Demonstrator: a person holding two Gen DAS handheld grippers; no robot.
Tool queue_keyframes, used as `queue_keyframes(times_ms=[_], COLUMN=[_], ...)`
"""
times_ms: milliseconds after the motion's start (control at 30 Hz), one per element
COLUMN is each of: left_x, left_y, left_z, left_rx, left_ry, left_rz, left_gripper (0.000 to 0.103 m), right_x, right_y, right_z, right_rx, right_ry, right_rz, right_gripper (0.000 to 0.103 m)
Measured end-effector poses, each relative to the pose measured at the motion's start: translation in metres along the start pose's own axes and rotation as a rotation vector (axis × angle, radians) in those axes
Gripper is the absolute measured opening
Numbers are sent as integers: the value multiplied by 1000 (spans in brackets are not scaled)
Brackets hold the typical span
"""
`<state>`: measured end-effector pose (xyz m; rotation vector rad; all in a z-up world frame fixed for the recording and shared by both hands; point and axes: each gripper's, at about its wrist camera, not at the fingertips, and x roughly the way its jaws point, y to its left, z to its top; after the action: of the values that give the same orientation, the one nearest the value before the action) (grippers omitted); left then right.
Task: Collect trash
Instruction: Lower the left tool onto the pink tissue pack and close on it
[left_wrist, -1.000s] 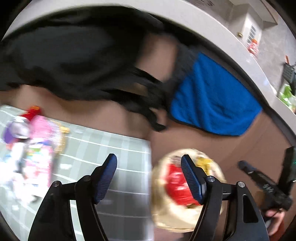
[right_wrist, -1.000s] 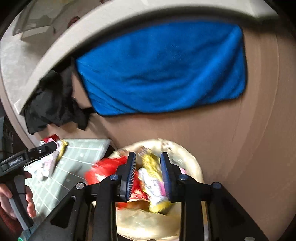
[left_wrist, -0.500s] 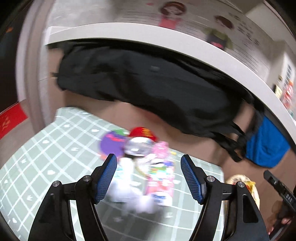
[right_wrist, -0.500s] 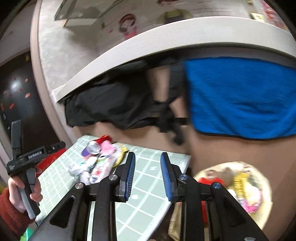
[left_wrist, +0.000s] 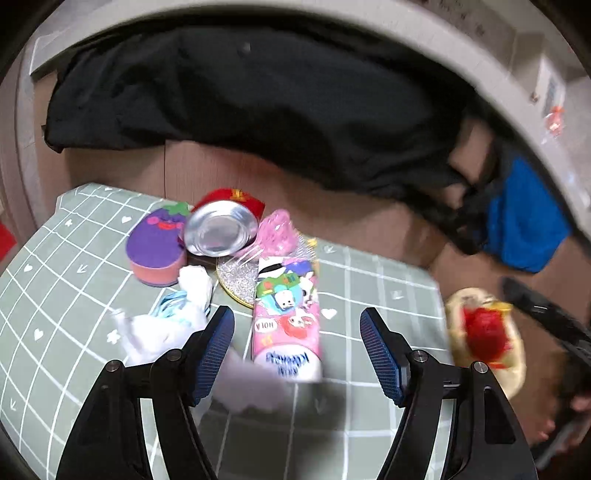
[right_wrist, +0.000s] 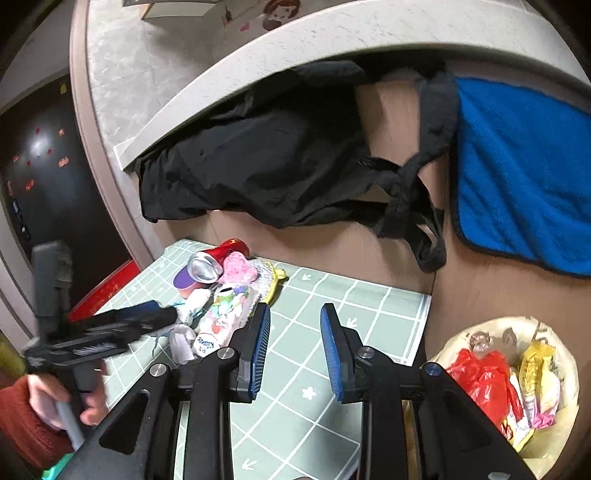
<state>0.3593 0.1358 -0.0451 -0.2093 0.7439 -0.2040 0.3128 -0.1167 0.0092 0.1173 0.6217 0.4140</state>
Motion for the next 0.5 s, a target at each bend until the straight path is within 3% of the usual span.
queue_keyframes(times_ms=[133, 300, 500], left_x=[43, 70, 59], left_y=[4, 3, 2], left_z=[2, -1, 0], left_rx=[-56, -67, -76], left_ry=[82, 135, 121], left_rz=[38, 89, 60], left_gripper=[66, 65, 43], right_x=[-2, -2, 1], right_y=[-10, -18, -5], right_z=[-4, -9, -9], right_rx=[21, 11, -28], right_ry=[-2, -1, 8], right_rz=[-10, -44, -49], right_gripper=[27, 27, 27])
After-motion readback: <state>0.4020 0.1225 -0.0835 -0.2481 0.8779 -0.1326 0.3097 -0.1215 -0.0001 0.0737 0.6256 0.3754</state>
